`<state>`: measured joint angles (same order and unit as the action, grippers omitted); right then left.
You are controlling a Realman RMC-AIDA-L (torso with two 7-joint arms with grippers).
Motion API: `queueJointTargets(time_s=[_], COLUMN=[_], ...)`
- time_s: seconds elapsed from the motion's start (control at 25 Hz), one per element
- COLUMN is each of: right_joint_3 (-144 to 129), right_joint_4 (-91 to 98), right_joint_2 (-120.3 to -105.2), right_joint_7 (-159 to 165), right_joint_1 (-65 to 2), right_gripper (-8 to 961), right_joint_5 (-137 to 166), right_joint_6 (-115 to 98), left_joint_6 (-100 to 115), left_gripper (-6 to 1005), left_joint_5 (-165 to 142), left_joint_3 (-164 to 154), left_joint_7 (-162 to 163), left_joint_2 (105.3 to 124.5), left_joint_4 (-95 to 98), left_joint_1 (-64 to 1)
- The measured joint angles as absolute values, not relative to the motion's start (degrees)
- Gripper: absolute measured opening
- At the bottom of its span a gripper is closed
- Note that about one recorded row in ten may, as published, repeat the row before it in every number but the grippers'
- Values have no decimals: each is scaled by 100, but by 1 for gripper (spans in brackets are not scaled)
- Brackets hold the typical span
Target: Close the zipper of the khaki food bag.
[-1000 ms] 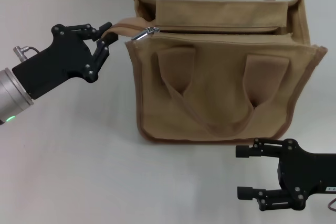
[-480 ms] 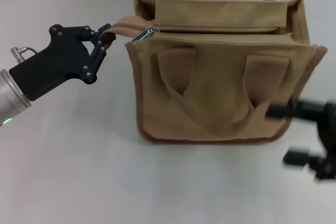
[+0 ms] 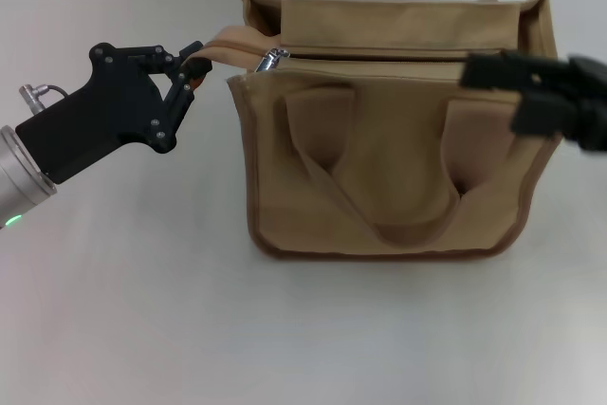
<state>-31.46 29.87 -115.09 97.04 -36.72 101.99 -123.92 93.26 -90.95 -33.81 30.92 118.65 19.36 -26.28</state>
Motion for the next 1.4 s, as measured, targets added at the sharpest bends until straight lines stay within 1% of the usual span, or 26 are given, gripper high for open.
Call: queueJointTargets(time_s=[0.24,0.56,0.76,1.04,1.4], right_joint_3=[-3146,-3295,-4028,-4857,-5019], right_joint_4=[3252,3526,3539,3548,3489], right_joint_2=[-11441,-11330,-11263,-11268,-11346], right_joint_7=[10901,12356,12942,13339,13426], right_joint_1=[-4235,-4716,-5019,-5259,-5339], right_gripper=[762,762,761,761,759], right_joint_5=[10188,10230,10249,10398,10604], right_joint_6=[-11955,-11014,-10494,-9935,-9681], left_joint_6=[9464,9510,9510,9510,9516], left_gripper=[16,16,16,16,15], left_joint_5=[-9036,-8962,-8920,-8826,-8797], left_joint_3=[-3378,-3374,-3374,-3375,-3385], left_joint_7=[3089,3084,3084,3146,3329], left_joint_2=[11877,11871,11868,11865,11865], left_joint_4=[1954,1954,1951,1951,1956], left_joint_1=[-2625,-2680,-2689,-2735,-2869])
